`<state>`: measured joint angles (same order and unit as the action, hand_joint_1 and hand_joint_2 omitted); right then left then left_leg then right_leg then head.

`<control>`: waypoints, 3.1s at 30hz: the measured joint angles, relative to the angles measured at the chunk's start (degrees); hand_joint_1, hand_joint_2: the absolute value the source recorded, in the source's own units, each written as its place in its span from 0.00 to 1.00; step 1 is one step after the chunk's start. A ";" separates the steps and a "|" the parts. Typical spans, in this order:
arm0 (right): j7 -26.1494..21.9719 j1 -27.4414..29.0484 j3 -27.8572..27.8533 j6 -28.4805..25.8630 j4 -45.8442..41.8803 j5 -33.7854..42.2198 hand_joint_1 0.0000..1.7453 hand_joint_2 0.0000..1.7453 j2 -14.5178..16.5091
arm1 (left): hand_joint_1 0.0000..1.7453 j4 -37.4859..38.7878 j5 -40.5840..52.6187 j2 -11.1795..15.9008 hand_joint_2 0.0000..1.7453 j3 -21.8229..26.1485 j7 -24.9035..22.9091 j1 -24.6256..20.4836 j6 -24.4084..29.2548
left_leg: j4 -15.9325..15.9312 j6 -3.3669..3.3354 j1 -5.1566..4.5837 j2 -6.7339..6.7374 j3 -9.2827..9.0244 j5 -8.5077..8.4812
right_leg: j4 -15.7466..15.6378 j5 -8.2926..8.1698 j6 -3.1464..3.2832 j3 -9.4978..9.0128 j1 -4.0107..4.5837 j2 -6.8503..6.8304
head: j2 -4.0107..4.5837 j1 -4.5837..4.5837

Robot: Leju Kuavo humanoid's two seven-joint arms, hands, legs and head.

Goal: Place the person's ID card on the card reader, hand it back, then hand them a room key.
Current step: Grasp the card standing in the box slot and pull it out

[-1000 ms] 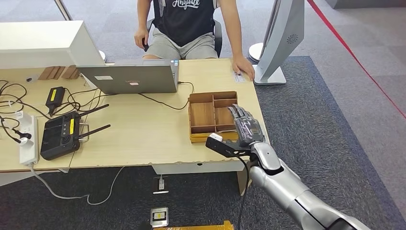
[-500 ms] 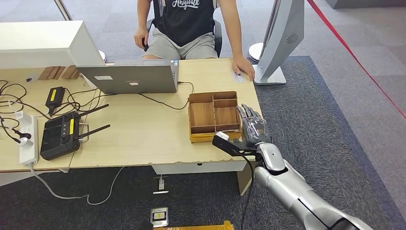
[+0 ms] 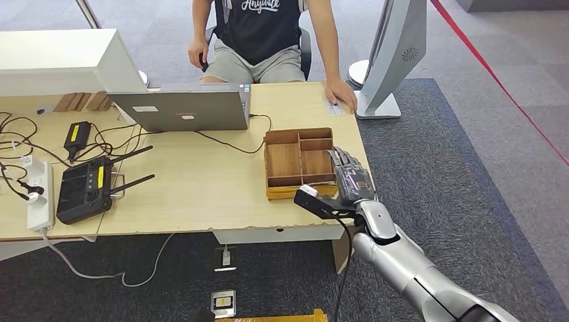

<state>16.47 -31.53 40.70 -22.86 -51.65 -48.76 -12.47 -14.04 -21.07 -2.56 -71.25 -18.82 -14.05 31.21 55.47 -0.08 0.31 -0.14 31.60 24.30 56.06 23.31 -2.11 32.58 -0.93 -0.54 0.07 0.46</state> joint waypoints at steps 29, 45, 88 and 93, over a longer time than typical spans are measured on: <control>-0.59 0.00 -0.01 -0.02 0.04 0.45 0.00 1.00 0.15 | 0.00 0.01 0.26 -0.02 0.00 0.03 -0.11 -0.07 -0.38 | 0.00 0.00 0.00 0.00 0.00 0.00 | 0.00 0.00 0.00 0.00 0.00 0.00 | 0.00 0.00; -2.40 -0.53 0.00 0.69 1.37 1.11 0.00 1.00 2.41 | 0.00 0.01 0.60 -0.05 0.00 0.12 -0.38 -0.21 -0.51 | 0.00 0.00 0.01 0.00 0.00 0.00 | 0.01 0.00 0.00 0.00 0.01 0.00 | 0.00 0.01; -2.37 -1.60 -0.13 1.75 5.10 2.76 1.00 1.00 4.05 | 0.00 0.01 2.34 -0.07 0.00 0.74 -1.24 -0.18 -0.46 | 0.00 0.00 0.00 0.00 -0.01 0.00 | 0.00 0.00 0.00 0.00 0.00 0.00 | 0.00 0.00; -2.85 -1.60 -0.27 1.75 5.36 3.57 1.00 1.00 3.96 | 0.00 0.01 2.42 -0.07 0.00 0.77 -1.38 -0.21 -0.50 | 0.00 0.00 0.00 0.00 -0.01 0.00 | 0.00 0.00 0.00 0.00 0.00 0.00 | 0.00 0.00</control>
<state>13.62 -33.13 40.43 -21.11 -46.29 -45.19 -8.52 -14.03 -18.66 -2.62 -70.48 -20.20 -14.25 30.70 55.46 -0.08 0.31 -0.14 31.59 24.30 56.06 23.31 -2.10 32.58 -0.93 -0.54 0.07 0.46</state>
